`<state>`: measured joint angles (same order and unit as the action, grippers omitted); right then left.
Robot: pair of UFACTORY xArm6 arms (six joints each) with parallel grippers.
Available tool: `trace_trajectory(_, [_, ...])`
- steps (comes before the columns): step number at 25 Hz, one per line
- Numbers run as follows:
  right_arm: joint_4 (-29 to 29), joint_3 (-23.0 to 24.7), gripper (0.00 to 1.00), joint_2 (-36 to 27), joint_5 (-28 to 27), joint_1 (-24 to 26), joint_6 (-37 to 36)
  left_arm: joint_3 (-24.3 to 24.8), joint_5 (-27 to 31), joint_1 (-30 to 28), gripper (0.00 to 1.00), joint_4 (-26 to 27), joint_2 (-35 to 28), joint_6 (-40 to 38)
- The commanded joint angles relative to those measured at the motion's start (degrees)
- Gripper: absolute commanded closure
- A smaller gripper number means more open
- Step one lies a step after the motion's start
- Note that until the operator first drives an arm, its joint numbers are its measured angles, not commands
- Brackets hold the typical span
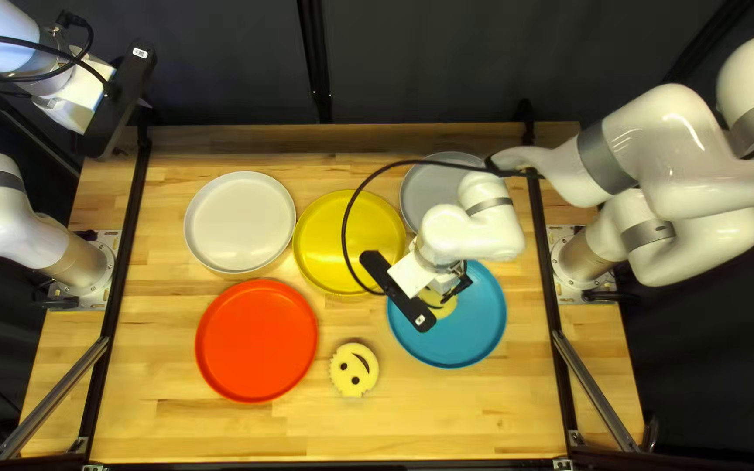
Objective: Pick up sponge and scrub the plate
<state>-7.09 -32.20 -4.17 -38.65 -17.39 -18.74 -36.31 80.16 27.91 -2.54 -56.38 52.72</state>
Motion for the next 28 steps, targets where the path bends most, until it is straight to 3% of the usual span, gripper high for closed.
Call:
trace_trajectory(1, [-1.7,-2.4,1.0,2.9,0.3,-1.5,1.6,0.0,0.0,0.0,0.0,0.0,0.0,0.0])
trace_trajectory(8, [0.4,-1.4,1.0,4.1,2.7,5.0,-6.3,0.0,0.0,0.0,0.0,0.0,0.0,0.0])
trace_trajectory(13, [4.5,0.1,1.0,-1.6,-1.7,8.7,-10.6,0.0,0.0,0.0,0.0,0.0,0.0,0.0])
trace_trajectory(18, [7.2,-1.3,1.0,-4.7,-6.9,13.2,-14.3,0.0,0.0,0.0,0.0,0.0,0.0,0.0])
trace_trajectory(24, [11.3,-5.8,1.0,-2.3,-9.9,21.6,-21.5,0.0,0.0,0.0,0.0,0.0,0.0,0.0])
trace_trajectory(28, [13.8,-6.0,1.0,-2.2,-9.5,23.5,-23.2,0.0,0.0,0.0,0.0,0.0,0.0,0.0])
